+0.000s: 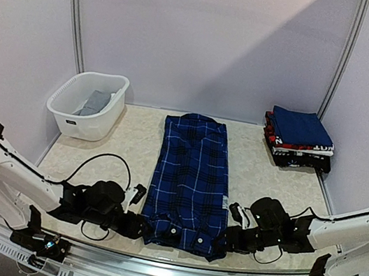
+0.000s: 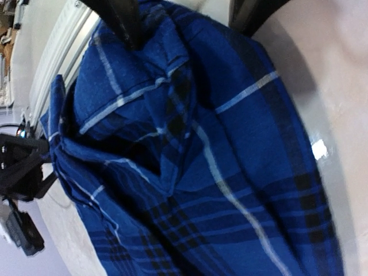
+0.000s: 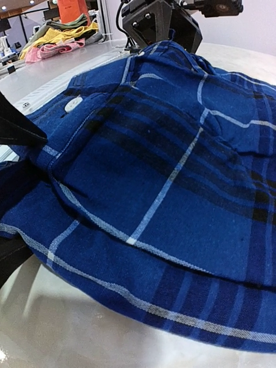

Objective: Fold and stack the mixed laundry pile
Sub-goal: Pick up the rectangle-folded shirt from the center of the board.

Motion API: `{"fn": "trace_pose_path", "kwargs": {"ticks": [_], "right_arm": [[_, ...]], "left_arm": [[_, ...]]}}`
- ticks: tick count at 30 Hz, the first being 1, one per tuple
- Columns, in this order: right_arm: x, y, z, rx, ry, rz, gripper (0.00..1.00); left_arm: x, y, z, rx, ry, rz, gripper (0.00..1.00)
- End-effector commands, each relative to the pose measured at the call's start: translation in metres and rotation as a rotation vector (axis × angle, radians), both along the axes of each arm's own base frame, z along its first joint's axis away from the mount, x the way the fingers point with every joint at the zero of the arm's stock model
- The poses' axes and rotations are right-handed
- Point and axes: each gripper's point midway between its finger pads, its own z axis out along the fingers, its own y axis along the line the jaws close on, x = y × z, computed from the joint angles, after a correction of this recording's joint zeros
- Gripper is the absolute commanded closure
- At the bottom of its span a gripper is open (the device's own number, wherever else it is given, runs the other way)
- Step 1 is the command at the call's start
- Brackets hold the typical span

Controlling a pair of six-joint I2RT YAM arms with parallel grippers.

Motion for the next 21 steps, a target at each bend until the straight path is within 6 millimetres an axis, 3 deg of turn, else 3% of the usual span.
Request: {"fn": "trace_pose_path", "kwargs": {"ticks": [1,8,12,17,21], "right_arm": [[-0.004,-0.007,-0.014,-0.057,0.01,0.005,0.54],[-0.001,-0.008,-0.008,-0.059,-0.008,0.004,0.78],[-0.001,-0.009,-0.003,-0.063,-0.015,0.009,0.99],[-0.005,-0.016,0.003,-0.085,-0.006,0.008,1.0],[-0.006,-0.019,0.02,-0.068,-0.024,0.005,1.0]], "left_arm": [[-0.008,-0.004,-0.017,0.016,0.035,-0.023,0.57],[-0.01,-0.011,-0.019,-0.008,0.05,-0.039,1.0],[-0.012,-0.013,-0.016,-0.007,0.059,-0.047,1.0],[-0.018,-0.019,-0.004,0.026,0.049,-0.071,1.0],[-0.021,-0.023,0.008,0.034,0.028,-0.074,1.0]]}}
